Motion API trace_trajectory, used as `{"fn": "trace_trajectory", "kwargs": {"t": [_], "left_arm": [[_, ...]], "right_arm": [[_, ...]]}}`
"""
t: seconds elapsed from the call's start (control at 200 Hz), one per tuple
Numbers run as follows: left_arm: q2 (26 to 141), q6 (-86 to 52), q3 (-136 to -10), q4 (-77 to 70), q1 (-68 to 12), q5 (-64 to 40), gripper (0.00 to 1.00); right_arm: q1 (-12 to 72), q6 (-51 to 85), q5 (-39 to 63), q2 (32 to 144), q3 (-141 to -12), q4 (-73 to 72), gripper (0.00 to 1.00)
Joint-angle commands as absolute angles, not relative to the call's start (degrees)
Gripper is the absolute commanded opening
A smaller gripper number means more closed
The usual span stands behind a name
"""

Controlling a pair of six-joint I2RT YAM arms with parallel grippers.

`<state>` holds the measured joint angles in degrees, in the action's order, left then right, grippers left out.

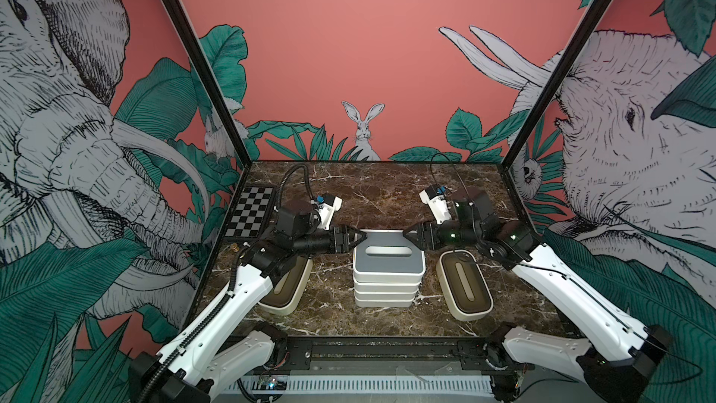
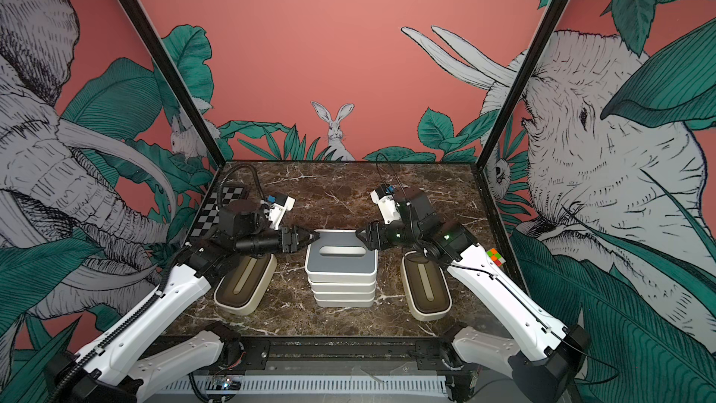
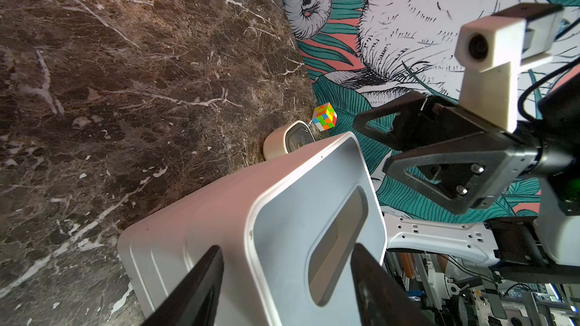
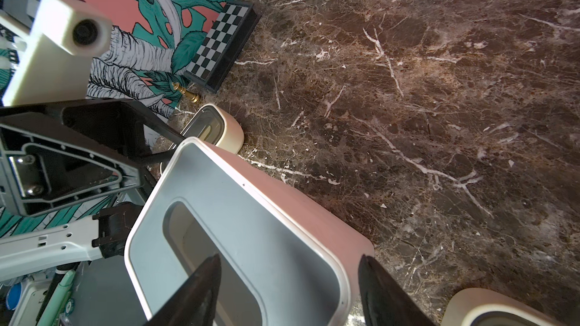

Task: Stack the tissue boxes
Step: Place the tissue box at the tissue box.

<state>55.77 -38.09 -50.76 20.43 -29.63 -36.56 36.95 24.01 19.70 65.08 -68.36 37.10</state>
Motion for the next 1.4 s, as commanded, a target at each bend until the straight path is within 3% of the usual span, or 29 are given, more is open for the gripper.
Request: {"fn": "trace_trajectory", "kwargs": {"t": [0.0, 0.645, 1.13, 1.39], "left_arm": [[54.25, -37.79, -52.03, 21.81, -29.97, -36.21, 0.67], [54.71, -37.33, -53.04, 22.32, -29.97, -36.26, 0.67], [53.99, -34.05, -56.05, 28.16, -29.99, -29.36, 0.68], [51.65, -33.93, -55.2, 31.13, -29.97, -30.89, 0.69]], "right_arm": [[36.68, 23.99, 22.14, 65.85, -69.26, 35.58, 0.68], [36.71, 23.47, 24.97, 66.58, -68.39, 35.72, 0.67], [36.65, 23.88, 13.47, 61.51, -68.91, 40.03, 0.71], [36.61, 28.66, 14.66, 55.55, -66.07, 45.47, 0.69]]}}
